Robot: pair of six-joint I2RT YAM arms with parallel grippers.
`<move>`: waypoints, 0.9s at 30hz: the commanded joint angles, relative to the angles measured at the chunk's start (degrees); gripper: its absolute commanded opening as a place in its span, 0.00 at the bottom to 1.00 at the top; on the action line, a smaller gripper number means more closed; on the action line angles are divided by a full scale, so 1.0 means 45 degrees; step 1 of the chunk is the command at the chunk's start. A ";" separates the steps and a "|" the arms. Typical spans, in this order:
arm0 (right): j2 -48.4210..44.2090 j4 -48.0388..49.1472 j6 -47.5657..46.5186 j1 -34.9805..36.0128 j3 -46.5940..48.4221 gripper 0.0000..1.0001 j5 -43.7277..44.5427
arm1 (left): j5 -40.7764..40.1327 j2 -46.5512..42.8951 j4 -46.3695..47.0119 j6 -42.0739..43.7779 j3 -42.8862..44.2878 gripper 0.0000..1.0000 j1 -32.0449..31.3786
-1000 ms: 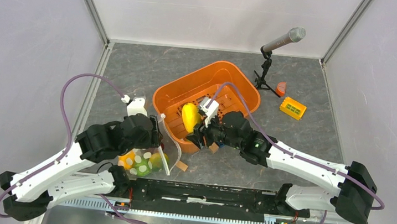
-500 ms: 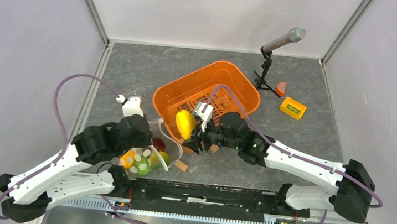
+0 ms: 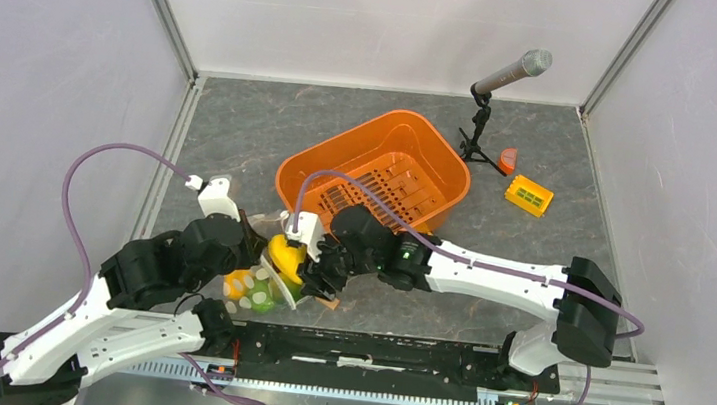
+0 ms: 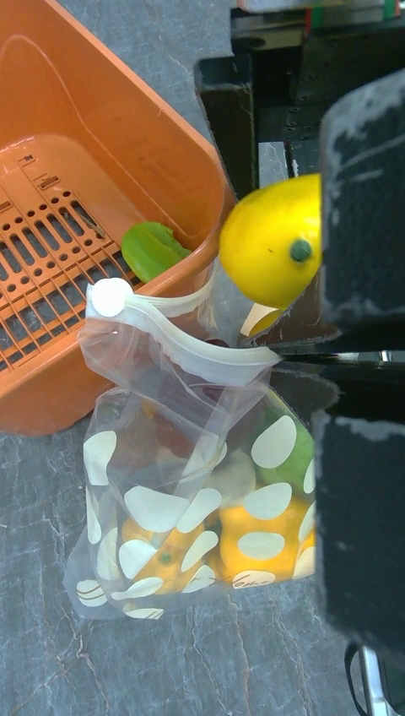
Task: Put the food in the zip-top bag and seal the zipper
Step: Place the fake fruit in the zipper food storage bag.
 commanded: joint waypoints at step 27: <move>-0.2200 0.0540 0.0549 0.0260 -0.0012 0.84 0.1804 | -0.0427 -0.1084 0.0597 0.0296 0.0354 0.09 -0.0048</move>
